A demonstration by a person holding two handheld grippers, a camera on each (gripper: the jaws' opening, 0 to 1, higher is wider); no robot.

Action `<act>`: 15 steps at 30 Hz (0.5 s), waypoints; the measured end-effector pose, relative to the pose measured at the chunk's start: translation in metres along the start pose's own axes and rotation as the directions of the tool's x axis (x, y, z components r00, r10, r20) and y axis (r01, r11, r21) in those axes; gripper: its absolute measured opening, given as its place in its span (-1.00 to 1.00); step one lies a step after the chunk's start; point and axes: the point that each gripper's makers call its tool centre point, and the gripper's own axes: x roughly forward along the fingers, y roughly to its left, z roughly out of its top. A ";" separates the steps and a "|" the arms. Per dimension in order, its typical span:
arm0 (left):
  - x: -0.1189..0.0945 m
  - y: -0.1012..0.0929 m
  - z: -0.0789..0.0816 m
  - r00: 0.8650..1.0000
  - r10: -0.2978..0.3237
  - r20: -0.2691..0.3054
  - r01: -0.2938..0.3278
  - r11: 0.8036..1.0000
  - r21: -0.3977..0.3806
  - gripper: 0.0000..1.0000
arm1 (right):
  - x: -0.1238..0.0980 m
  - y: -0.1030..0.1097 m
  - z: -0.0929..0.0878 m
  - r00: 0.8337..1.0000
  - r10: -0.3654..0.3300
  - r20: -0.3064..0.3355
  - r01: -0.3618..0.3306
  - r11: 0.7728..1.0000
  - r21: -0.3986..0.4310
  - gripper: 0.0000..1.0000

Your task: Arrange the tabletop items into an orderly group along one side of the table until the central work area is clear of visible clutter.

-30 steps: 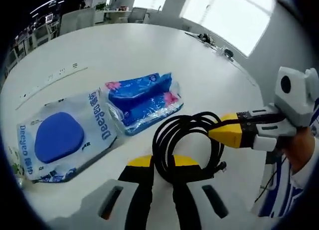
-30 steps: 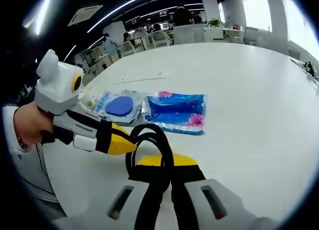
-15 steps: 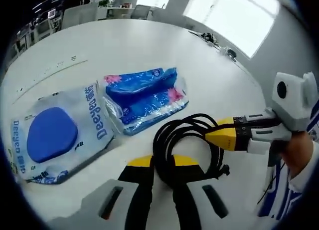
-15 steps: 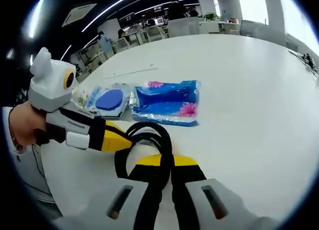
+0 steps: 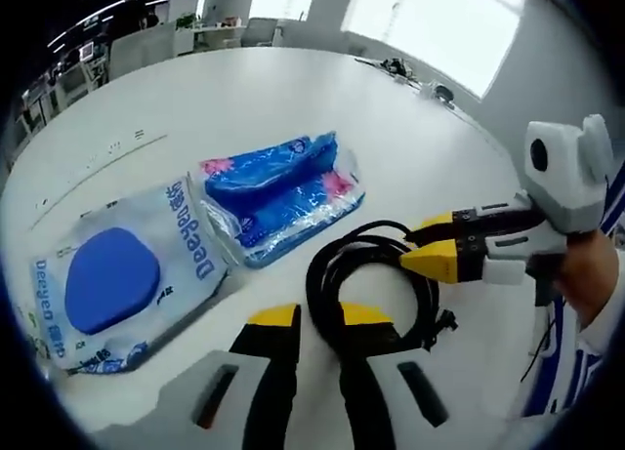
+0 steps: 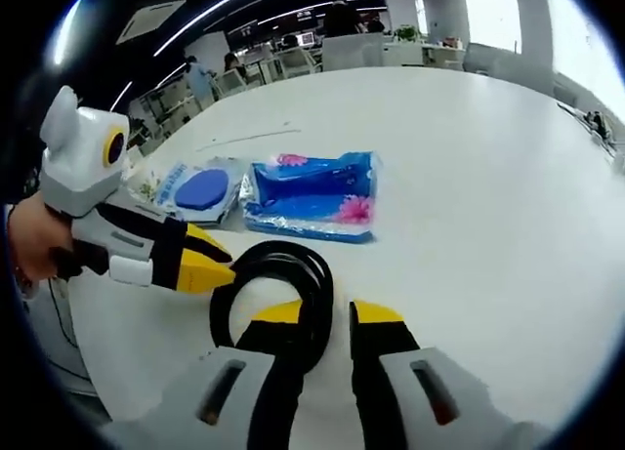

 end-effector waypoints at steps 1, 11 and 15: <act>0.000 0.001 0.001 1.000 0.002 0.001 -0.002 1.000 0.001 -0.77 | -0.003 0.000 0.001 1.000 -0.002 0.004 0.002 1.000 0.000 -0.63; -0.013 -0.010 0.011 0.999 -0.035 0.039 0.035 0.999 0.017 -0.49 | -0.009 0.004 0.005 0.999 0.003 0.034 -0.003 1.000 -0.001 -0.45; -0.017 -0.011 0.014 0.998 -0.040 0.047 0.039 0.999 0.018 -0.46 | -0.018 0.010 0.007 0.999 0.008 0.037 -0.007 1.000 -0.014 -0.41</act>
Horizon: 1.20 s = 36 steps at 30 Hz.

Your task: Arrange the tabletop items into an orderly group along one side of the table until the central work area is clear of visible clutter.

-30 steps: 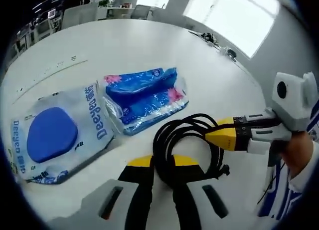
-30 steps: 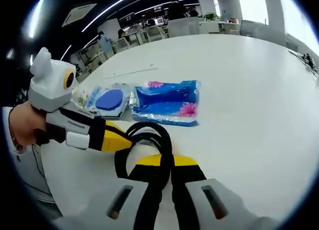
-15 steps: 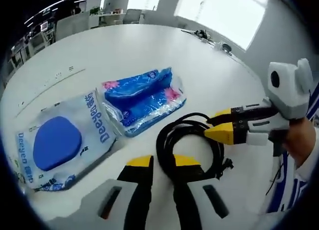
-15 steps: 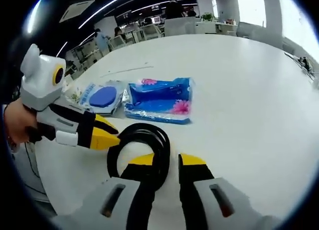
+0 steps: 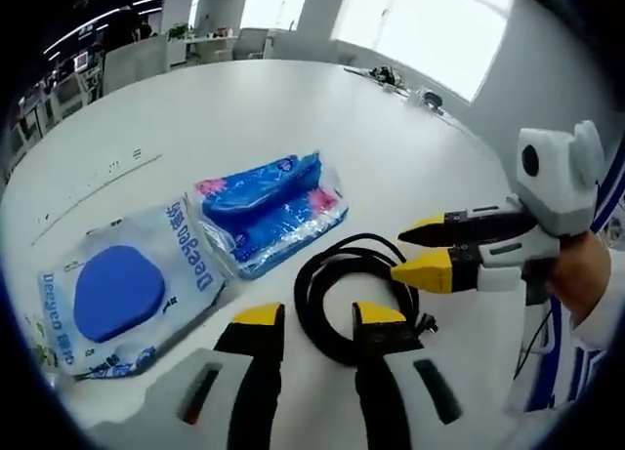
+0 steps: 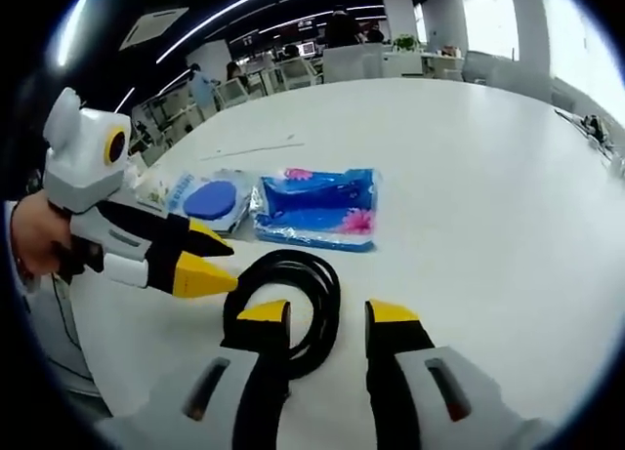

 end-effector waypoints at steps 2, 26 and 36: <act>-0.002 0.000 0.001 1.000 0.000 0.003 0.000 1.000 0.004 -0.42 | 0.000 0.000 0.003 1.000 0.001 0.012 -0.001 1.000 0.000 -0.38; -0.062 0.004 0.019 0.993 -0.022 0.116 0.015 0.998 0.058 -0.06 | -0.038 0.026 0.045 0.988 0.079 0.132 -0.069 0.994 -0.083 0.09; -0.098 0.010 0.016 0.987 -0.028 0.155 0.016 0.997 0.078 0.03 | -0.058 0.044 0.058 0.980 0.107 0.169 -0.087 0.989 -0.119 0.18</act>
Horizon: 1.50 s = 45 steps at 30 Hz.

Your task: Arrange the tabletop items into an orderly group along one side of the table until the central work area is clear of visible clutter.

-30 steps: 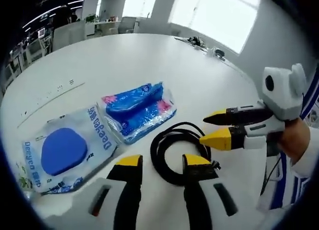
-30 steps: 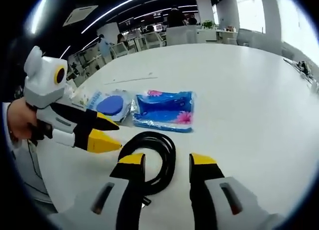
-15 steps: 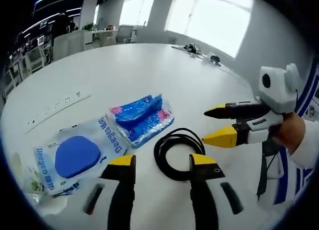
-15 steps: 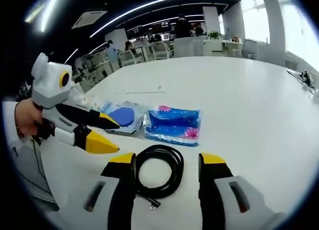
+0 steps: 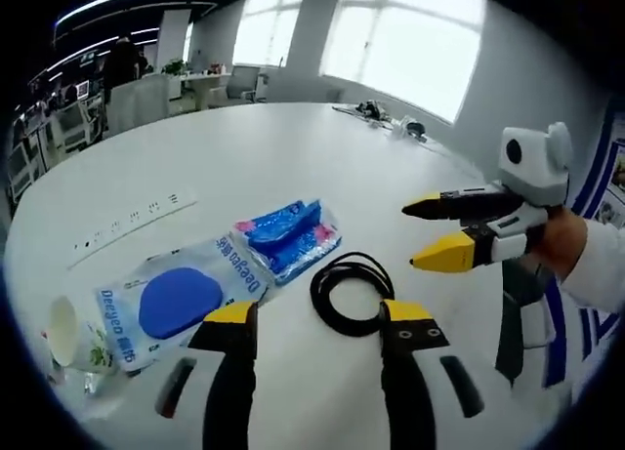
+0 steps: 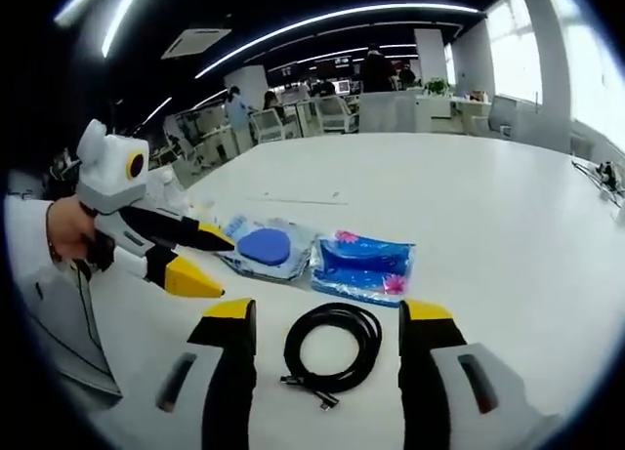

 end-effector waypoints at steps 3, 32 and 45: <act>-0.013 -0.002 0.001 1.000 -0.014 0.016 0.013 1.000 0.018 0.07 | -0.006 0.007 0.004 1.000 0.013 0.015 -0.013 1.000 -0.008 0.23; -0.175 0.057 -0.018 0.986 0.049 0.161 -0.054 0.998 0.024 0.16 | -0.051 0.076 0.037 0.990 0.111 0.082 -0.100 0.987 -0.127 0.35; -0.229 0.084 -0.044 0.978 0.105 0.181 -0.105 0.994 -0.008 0.23 | -0.054 0.101 0.034 0.987 0.138 0.081 -0.126 0.982 -0.140 0.50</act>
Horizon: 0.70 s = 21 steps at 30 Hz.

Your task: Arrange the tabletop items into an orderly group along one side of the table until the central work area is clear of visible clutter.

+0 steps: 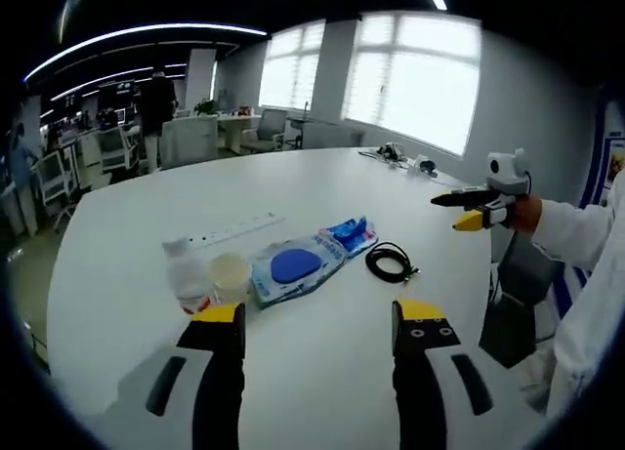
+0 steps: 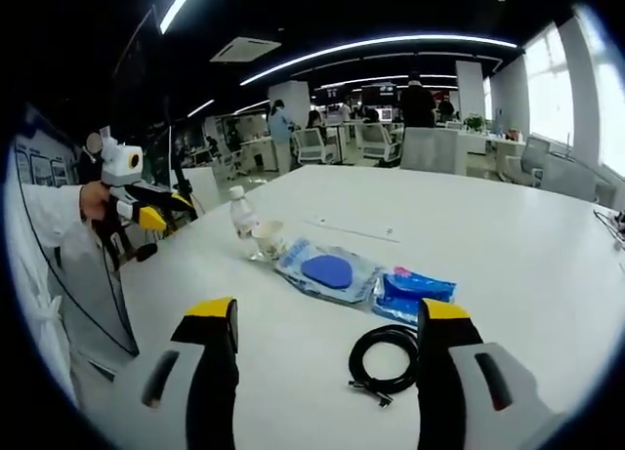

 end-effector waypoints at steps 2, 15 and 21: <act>-0.006 0.003 -0.003 1.000 0.004 0.000 -0.004 1.000 0.002 0.24 | -0.001 0.003 0.001 1.000 0.003 0.000 -0.003 1.000 -0.002 0.52; -0.040 0.024 -0.025 0.999 0.037 0.009 -0.037 0.999 -0.012 0.47 | -0.002 0.024 -0.010 0.999 0.015 -0.028 -0.015 1.000 -0.005 0.64; -0.051 0.030 -0.045 0.999 0.052 -0.005 -0.053 0.998 -0.033 0.58 | 0.002 0.028 -0.024 0.999 0.014 -0.047 -0.013 1.000 0.016 0.70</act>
